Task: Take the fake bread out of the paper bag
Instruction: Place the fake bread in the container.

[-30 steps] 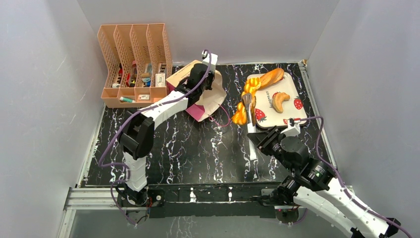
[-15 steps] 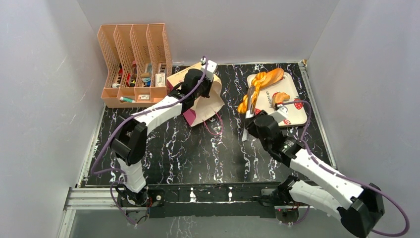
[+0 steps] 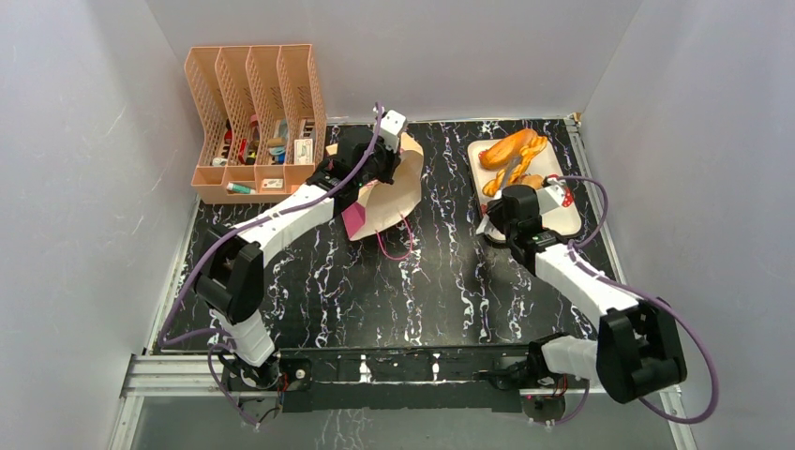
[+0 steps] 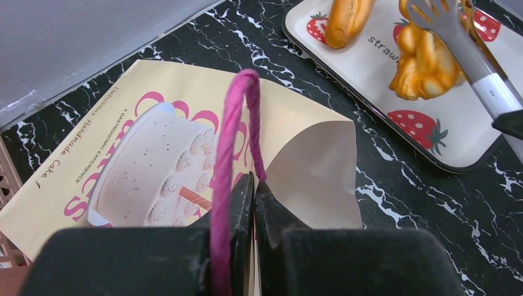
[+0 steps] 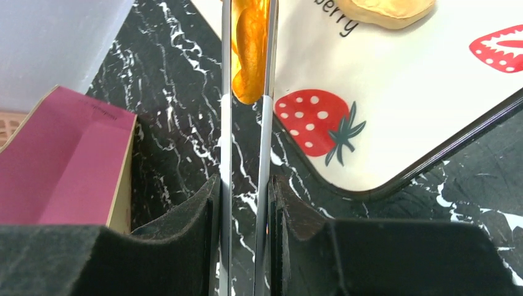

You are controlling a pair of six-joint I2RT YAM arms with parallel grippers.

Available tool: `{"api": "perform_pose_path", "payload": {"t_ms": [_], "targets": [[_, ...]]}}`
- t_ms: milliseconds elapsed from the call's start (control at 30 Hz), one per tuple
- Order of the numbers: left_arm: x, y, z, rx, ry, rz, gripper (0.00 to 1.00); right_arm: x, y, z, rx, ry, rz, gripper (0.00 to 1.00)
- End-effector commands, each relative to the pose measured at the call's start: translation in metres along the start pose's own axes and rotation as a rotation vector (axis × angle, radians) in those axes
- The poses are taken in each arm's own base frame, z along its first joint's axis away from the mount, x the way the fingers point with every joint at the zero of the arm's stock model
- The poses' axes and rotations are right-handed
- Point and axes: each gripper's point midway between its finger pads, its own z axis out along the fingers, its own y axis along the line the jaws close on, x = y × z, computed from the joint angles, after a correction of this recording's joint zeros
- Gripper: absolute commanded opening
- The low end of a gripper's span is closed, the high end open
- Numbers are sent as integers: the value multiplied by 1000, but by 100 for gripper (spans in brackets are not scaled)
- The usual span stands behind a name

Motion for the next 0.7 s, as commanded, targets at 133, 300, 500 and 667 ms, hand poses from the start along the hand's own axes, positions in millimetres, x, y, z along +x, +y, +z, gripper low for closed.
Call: {"api": "perform_pose_path", "payload": {"t_ms": [133,300,500,667], "targets": [[-24,-8,-20,48,-67,-12,0,-52,40,27,-95,-134,133,0],[-24,-9,-21,54,-69,-8,0,-44,35,41,-77,-108,166,0],[-22,-8,-21,49,-67,-8,0,-36,26,56,-67,-82,209,0],[-21,-7,-21,43,-65,-6,0,-33,22,64,-82,-55,224,0]]}}
